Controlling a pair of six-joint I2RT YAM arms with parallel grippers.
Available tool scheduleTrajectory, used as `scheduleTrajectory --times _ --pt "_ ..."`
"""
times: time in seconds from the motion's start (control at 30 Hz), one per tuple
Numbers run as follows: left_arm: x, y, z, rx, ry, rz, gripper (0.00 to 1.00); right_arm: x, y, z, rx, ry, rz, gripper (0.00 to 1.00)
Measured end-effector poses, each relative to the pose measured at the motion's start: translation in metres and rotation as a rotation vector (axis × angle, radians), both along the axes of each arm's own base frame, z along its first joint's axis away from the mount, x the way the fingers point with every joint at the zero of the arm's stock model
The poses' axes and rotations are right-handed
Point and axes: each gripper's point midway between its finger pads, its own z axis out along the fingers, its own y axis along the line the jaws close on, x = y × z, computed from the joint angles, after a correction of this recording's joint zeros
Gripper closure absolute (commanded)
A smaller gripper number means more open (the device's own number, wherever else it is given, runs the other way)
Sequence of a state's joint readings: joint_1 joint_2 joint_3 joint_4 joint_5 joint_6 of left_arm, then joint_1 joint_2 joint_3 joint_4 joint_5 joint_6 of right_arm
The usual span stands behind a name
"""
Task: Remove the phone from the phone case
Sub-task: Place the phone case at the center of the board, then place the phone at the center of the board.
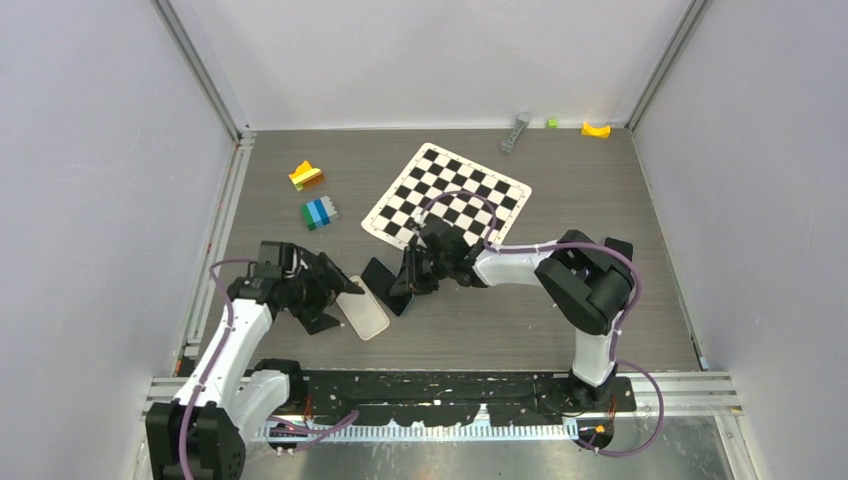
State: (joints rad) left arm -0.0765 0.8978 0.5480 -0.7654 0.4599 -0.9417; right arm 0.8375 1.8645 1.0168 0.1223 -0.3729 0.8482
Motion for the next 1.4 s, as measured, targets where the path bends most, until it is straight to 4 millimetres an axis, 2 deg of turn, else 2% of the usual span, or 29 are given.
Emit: scheduleTrajectory --times 0.17,0.23,0.27,0.33,0.4,0.63,0.77,0.8,0.83,0.9,1.0,1.07,1.1,1.17,1.23,1.4 --pt "0.018 0.002 0.025 0.024 -0.077 -0.020 0.00 -0.013 -0.013 -0.024 -0.093 0.023 0.021 0.59" --pt "0.024 0.003 0.032 0.036 -0.104 -0.028 0.00 -0.015 -0.016 -0.026 -0.116 0.028 0.030 0.51" --pt "0.026 0.004 0.036 0.044 -0.116 -0.033 0.00 -0.015 -0.016 -0.025 -0.128 0.029 0.034 0.42" --pt "0.030 0.007 0.042 0.072 -0.133 -0.044 0.00 -0.015 -0.018 -0.022 -0.159 0.032 0.044 0.30" --pt "0.035 0.013 0.048 0.115 -0.153 -0.050 0.00 -0.011 -0.021 -0.018 -0.201 0.016 0.042 0.23" --pt "0.056 0.026 0.075 0.211 -0.252 -0.064 0.00 -0.008 -0.062 -0.015 -0.434 -0.007 0.015 0.19" --pt "0.060 0.026 0.077 0.218 -0.270 -0.081 0.00 0.006 -0.096 0.002 -0.535 -0.060 -0.051 0.18" --pt "0.060 0.025 0.077 0.218 -0.274 -0.089 0.00 0.015 -0.112 0.015 -0.555 -0.089 -0.095 0.18" --pt "0.061 0.025 0.077 0.215 -0.278 -0.095 0.00 0.023 -0.121 0.018 -0.561 -0.091 -0.126 0.18" --pt "0.063 0.022 0.078 0.205 -0.289 -0.110 0.00 0.048 -0.157 0.032 -0.590 -0.104 -0.238 0.16" --pt "0.068 0.019 0.079 0.193 -0.307 -0.133 0.00 0.088 -0.231 0.046 -0.636 -0.097 -0.464 0.13" --pt "0.069 0.017 0.079 0.187 -0.313 -0.143 0.00 0.101 -0.290 0.045 -0.689 -0.075 -0.621 0.12" --pt "0.070 0.016 0.079 0.184 -0.316 -0.147 0.00 0.102 -0.318 0.043 -0.716 -0.052 -0.690 0.12" --pt "0.072 0.015 0.079 0.181 -0.325 -0.158 0.00 0.097 -0.356 0.036 -0.760 -0.006 -0.774 0.12" --pt "0.074 0.014 0.078 0.176 -0.328 -0.166 0.00 0.090 -0.382 0.028 -0.785 0.038 -0.830 0.12" --pt "0.078 0.010 0.077 0.153 -0.325 -0.180 0.00 0.076 -0.432 0.010 -0.768 0.145 -0.966 0.12"
